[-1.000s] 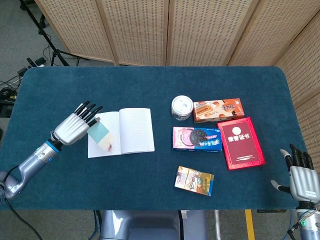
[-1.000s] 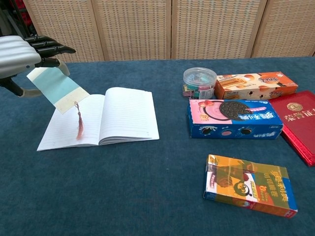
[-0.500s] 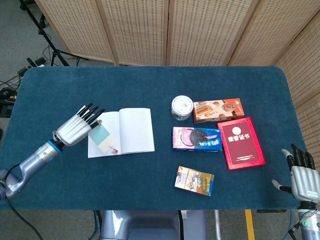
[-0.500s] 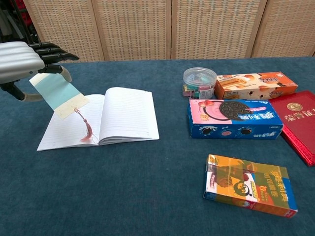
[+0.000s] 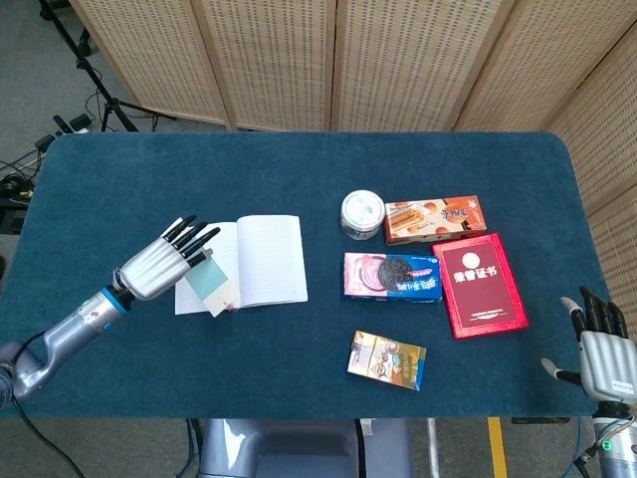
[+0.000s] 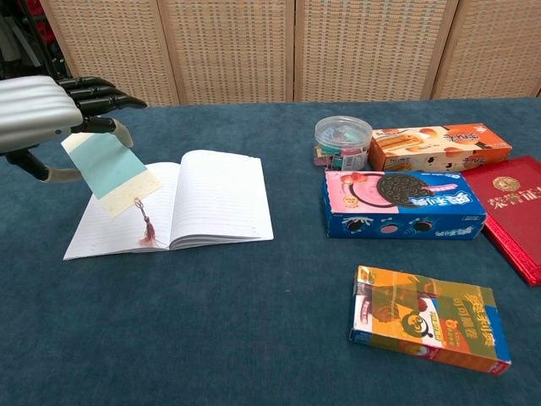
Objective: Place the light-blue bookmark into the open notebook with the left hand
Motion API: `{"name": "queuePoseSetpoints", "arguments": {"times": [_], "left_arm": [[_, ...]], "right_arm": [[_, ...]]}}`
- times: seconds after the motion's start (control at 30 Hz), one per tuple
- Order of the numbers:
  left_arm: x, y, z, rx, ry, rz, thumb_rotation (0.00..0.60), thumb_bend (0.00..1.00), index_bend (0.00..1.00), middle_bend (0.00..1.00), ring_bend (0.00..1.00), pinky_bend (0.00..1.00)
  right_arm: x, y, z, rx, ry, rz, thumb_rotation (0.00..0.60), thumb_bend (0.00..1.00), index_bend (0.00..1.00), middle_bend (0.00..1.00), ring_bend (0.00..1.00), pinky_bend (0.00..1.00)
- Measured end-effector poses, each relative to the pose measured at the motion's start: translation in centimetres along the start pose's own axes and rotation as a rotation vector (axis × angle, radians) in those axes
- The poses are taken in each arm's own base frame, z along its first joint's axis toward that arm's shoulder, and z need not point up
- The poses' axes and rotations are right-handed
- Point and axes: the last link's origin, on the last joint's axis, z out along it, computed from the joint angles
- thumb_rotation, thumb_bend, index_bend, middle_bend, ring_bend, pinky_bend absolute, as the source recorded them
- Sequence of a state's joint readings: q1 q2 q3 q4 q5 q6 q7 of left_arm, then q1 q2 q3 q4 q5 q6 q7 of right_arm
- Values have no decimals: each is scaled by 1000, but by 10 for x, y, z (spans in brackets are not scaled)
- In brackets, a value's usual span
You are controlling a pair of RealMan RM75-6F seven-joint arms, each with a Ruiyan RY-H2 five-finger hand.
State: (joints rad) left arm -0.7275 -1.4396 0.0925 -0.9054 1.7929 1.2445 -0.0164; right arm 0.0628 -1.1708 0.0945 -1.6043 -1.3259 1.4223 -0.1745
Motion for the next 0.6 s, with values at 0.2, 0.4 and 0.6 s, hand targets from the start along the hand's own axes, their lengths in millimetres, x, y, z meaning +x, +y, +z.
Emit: {"name": "queuePoseSetpoints", "arguments": {"times": [0.2, 0.4, 0.6], "left_arm": [[4, 0, -2, -2, 19, -11, 600, 285, 385, 0, 0, 0], [3, 0, -7, -7, 24, -15, 600, 285, 385, 0, 0, 0], [0, -4, -9, -3, -4, -5, 600, 285, 385, 0, 0, 0]], "right_arm": [[0, -1, 0, 7, -1, -1, 600, 105, 122, 0, 0, 0], [-1, -2, -1, 8, -3, -2, 600, 105, 122, 0, 0, 0], [0, -1, -1, 6, -1, 0, 600, 105, 122, 0, 0, 0]]}}
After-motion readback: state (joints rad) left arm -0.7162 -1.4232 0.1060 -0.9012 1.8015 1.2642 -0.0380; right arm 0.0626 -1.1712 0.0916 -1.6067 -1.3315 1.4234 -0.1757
